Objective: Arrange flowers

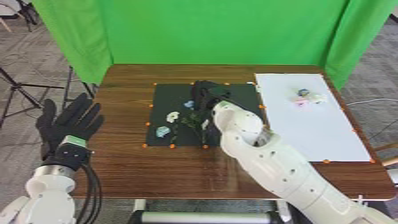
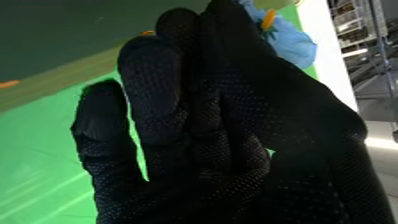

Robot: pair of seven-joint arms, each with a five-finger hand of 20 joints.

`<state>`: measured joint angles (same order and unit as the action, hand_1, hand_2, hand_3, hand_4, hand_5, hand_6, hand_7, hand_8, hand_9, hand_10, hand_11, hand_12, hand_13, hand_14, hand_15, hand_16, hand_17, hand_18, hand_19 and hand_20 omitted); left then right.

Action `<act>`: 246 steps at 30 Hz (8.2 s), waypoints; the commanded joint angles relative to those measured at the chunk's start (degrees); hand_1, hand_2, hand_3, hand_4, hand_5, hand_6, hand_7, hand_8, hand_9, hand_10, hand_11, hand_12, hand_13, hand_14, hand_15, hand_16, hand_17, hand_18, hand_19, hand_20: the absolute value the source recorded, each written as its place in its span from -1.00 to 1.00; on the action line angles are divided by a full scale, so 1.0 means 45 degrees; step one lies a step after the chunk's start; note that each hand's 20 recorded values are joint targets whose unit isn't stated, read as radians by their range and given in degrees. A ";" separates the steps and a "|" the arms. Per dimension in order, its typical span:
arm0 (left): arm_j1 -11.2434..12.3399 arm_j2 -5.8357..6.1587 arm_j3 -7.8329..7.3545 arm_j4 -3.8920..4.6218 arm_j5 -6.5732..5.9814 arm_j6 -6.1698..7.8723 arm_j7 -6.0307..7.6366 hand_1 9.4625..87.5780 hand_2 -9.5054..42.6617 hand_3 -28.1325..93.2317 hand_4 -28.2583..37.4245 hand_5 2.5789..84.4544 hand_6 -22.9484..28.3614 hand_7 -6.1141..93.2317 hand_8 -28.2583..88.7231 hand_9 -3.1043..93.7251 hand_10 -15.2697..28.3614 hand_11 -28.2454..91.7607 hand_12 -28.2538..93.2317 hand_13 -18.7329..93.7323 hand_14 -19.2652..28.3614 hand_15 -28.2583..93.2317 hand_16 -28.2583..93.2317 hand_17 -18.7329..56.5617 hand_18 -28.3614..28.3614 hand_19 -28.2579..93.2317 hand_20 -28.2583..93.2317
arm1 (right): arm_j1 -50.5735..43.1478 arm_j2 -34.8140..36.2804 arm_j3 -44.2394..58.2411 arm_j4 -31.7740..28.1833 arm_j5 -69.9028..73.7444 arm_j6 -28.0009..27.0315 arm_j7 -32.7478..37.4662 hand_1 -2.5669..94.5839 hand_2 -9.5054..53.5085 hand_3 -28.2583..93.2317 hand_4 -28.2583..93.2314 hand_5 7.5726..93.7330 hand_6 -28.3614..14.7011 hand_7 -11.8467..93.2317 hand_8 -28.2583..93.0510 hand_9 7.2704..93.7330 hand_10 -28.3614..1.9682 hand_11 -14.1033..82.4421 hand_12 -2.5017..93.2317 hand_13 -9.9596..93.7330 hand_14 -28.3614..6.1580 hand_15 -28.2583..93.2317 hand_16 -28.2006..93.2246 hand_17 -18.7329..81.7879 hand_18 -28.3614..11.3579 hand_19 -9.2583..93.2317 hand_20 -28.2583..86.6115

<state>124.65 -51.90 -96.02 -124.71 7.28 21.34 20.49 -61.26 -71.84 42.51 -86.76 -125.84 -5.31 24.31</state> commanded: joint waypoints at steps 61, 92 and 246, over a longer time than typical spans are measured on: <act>0.1072 -0.0074 -0.0612 -0.0380 -0.0415 -0.0052 0.0699 -0.65 -0.11 0.63 -1.00 -0.07 0.21 -0.53 -0.68 -0.30 0.32 -0.17 -0.39 -0.31 0.37 0.03 -0.70 -0.66 0.38 -0.06 -0.41 | -0.1260 0.5860 0.4637 -0.0733 0.2102 -0.3220 0.3309 0.06 -1.00 0.74 -1.00 0.08 0.05 -0.44 -0.74 0.01 -0.14 -0.44 -0.67 0.40 -0.02 0.54 -0.07 0.07 -0.73 0.88 0.17; 0.0612 -0.0103 -0.0297 -0.0280 -0.0250 -0.0270 0.0381 -0.64 -0.11 0.63 -1.00 -0.07 0.21 -0.53 -0.68 -0.28 0.34 -0.15 -0.38 -0.31 0.37 0.03 -0.70 -0.66 0.38 -0.06 -0.41 | -0.2792 0.5859 0.4428 -0.1816 0.0682 0.0650 0.3066 0.31 -1.00 0.61 -1.00 0.54 0.25 -0.08 -0.46 0.59 0.33 -0.57 -0.38 0.58 0.30 0.36 0.09 0.15 -0.62 0.86 0.18; 0.0890 -0.0292 -0.0740 -0.0250 0.0284 -0.0370 -0.0285 -0.65 -0.12 0.62 -1.00 -0.14 0.20 -0.53 -0.67 -0.34 0.34 -0.17 -0.37 -0.34 0.39 0.02 -0.69 -0.68 0.40 -0.05 -0.42 | -0.1026 0.4399 0.2370 -0.3487 -0.0397 0.0993 0.1920 0.33 -1.00 0.64 -1.00 0.56 0.24 -0.09 -0.41 0.77 0.25 -0.33 0.08 0.64 0.24 0.43 0.15 0.19 -0.74 0.92 0.21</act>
<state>128.65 -52.83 -99.53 -125.75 8.33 20.58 20.26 -70.68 -47.26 58.68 -100.13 -129.11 0.93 36.23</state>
